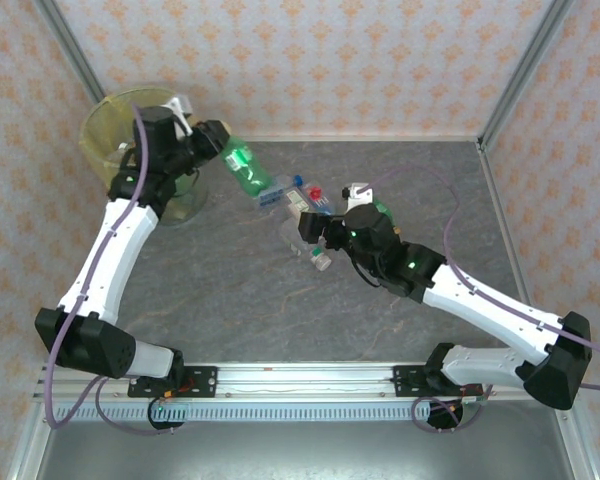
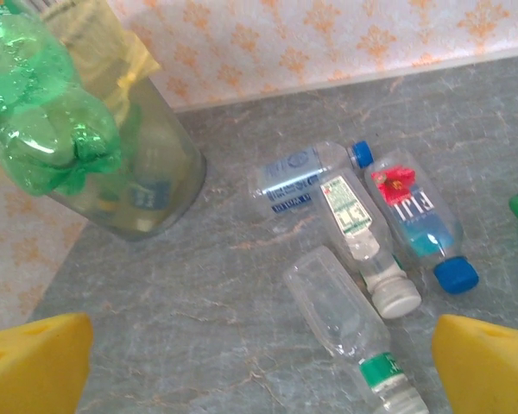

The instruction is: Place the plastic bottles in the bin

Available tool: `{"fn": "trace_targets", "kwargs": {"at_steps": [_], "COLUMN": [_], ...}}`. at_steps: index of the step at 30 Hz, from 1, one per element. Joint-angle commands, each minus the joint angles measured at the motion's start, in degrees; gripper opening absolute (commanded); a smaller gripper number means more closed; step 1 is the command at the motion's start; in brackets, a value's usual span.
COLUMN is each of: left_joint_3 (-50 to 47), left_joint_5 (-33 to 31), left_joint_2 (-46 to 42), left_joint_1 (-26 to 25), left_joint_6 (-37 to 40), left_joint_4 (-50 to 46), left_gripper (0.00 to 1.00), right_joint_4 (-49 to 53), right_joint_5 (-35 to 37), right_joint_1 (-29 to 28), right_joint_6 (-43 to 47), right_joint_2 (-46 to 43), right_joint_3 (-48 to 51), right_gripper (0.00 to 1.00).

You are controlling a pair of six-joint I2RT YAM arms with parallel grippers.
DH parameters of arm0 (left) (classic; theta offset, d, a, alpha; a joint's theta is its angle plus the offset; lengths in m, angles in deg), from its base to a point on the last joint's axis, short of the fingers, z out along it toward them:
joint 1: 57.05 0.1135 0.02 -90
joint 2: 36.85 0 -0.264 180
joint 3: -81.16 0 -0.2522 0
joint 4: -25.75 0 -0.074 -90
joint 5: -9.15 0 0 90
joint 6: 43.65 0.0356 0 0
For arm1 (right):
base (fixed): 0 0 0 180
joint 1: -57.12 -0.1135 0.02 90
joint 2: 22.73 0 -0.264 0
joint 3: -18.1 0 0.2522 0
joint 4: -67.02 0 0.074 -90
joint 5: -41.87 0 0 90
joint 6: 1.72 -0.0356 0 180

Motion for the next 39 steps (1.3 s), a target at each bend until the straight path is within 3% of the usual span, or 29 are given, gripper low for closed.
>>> {"fn": "trace_targets", "kwargs": {"at_steps": [1, 7, 16, 27, 39], "left_joint_3": [5.3, 12.7, 23.9, 17.2, 8.4], "left_joint_5": [-2.3, -8.1, -23.4, -35.6, -34.8], "left_joint_2": [-1.1, 0.0, 4.6, 6.3, 8.5], "left_joint_1": [3.2, 9.2, 15.3, 17.0, 17.1], "left_joint_6": [2.4, 4.4, 11.6, 20.8, 22.5], "left_joint_4": [-4.1, -4.5, -8.8, -4.1, 0.5], "left_gripper": [0.25, 0.25, 0.25, 0.25, 0.26], "right_joint_4": [-1.0, -0.8, 0.1, -0.2, -0.2], "right_joint_5": [1.2, -0.1, 0.0, -1.4, -1.3], "right_joint_1": [-0.3, -0.3, -0.3, -0.3, -0.3], "right_joint_6": [0.5, 0.7, 0.5, 0.7, 1.4], "right_joint_2": [0.5, 1.7, 1.7, 6.3, 7.6], "right_joint_3": [-3.1, -5.6, -5.9, -7.0, -7.5], "right_gripper": [1.00, 1.00, 1.00, 1.00, 1.00]}}
